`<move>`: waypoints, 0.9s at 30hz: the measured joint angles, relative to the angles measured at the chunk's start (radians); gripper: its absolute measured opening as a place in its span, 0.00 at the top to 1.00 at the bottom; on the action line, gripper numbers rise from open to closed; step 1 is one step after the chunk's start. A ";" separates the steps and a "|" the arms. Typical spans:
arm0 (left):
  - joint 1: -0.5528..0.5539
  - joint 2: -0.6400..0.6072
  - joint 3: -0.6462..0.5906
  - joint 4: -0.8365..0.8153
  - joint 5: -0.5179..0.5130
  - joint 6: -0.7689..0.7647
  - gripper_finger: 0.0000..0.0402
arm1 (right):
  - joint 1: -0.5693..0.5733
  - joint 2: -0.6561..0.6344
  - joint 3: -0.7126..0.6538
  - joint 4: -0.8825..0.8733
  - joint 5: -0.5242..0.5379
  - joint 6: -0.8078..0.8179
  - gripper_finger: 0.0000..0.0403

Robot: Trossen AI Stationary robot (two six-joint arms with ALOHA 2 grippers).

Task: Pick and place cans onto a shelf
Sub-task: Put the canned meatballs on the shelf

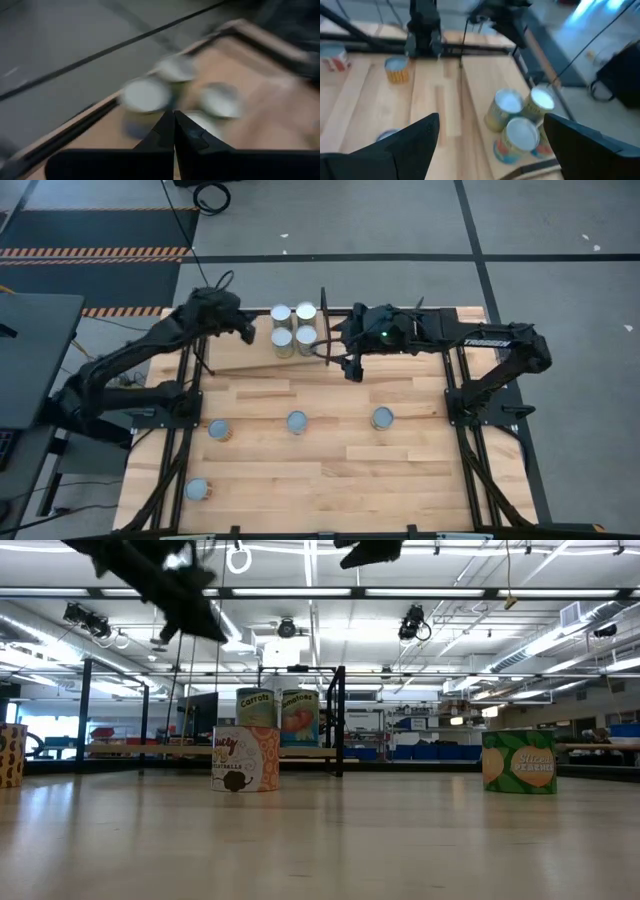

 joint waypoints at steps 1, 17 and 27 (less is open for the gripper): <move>-0.017 -0.032 0.000 -0.001 0.046 0.012 0.99 | -0.001 -0.025 -0.056 0.071 -0.001 -0.011 0.09; -0.154 -0.299 0.000 0.010 0.182 0.032 0.99 | 0.004 -0.183 -0.364 0.577 -0.005 0.114 0.09; -0.153 -0.297 0.000 0.010 0.181 0.032 0.99 | 0.004 -0.166 -0.365 0.573 -0.005 0.121 0.09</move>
